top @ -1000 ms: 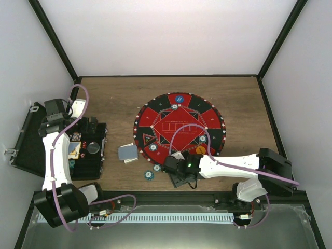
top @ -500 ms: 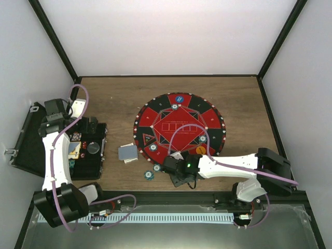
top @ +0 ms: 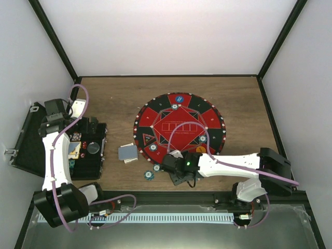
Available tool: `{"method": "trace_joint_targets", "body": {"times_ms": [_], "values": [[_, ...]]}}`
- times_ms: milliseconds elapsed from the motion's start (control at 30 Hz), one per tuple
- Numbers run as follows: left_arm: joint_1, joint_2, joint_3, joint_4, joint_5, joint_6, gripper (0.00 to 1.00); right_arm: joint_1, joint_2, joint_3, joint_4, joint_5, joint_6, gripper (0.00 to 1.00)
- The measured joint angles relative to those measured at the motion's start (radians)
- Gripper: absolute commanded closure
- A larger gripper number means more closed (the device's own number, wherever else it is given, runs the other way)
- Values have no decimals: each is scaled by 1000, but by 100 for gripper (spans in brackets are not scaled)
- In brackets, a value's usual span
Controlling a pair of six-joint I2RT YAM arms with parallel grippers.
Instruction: Distribute texas hold em gaming equipment
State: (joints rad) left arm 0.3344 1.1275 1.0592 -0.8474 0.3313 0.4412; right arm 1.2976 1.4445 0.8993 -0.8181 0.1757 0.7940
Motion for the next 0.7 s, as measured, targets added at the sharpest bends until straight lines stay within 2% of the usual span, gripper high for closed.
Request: {"method": "trace_joint_targets", "body": {"times_ms": [367,500,700], "values": [[0,0,0,-2,7,0,0,-27,9,179,-83,62,-66,76],[0,0,0,-6,10,0,0,-111,74,281,-45,66,-151,76],[0,0,12,-18,13,-1,0,-265,269,435,47,53,-290,77]]}}
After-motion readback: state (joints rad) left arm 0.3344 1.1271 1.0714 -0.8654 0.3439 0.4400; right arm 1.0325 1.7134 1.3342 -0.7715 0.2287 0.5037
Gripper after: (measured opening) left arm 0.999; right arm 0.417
